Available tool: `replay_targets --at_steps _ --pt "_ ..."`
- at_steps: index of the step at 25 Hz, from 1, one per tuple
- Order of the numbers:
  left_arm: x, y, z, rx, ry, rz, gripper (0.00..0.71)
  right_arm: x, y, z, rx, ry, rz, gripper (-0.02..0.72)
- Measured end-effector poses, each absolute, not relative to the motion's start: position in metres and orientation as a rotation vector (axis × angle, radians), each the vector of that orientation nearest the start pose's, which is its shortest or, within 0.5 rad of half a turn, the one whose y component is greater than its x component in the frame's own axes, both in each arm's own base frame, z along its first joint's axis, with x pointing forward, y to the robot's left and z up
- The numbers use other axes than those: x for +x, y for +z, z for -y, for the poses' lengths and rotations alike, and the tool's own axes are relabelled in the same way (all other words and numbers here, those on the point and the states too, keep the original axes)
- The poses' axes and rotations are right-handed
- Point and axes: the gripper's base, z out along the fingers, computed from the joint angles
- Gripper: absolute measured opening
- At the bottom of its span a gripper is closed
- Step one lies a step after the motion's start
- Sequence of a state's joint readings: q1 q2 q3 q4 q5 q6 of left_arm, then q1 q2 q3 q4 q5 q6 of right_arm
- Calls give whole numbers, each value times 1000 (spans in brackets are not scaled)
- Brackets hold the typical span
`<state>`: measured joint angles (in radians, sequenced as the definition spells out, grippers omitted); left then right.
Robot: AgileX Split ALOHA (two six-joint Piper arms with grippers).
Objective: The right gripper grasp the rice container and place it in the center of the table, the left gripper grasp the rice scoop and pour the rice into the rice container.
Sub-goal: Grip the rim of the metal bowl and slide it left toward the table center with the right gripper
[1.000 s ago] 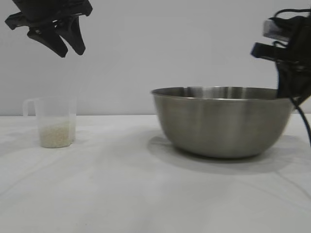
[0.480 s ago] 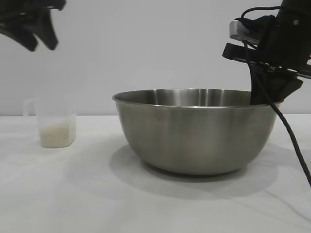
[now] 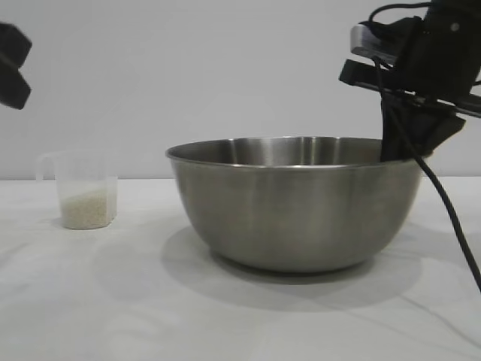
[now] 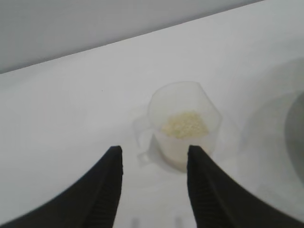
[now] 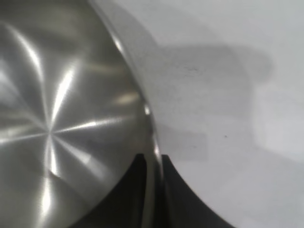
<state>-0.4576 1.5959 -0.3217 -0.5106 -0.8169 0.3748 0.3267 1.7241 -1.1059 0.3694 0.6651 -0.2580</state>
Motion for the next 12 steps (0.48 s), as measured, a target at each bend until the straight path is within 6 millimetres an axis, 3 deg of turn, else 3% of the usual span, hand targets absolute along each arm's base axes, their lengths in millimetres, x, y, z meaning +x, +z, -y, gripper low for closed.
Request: replay_targets --at_steps 6,8,12 --pt "234 118 74 178 115 -1952 258 291 252 -117 -504 369 -2586 167" --pt "235 109 74 165 124 -1954 258 269 262 -109 -495 357 -2527 218" --pt "236 93 74 160 117 -1969 258 212 277 -87 -470 338 -2379 216"
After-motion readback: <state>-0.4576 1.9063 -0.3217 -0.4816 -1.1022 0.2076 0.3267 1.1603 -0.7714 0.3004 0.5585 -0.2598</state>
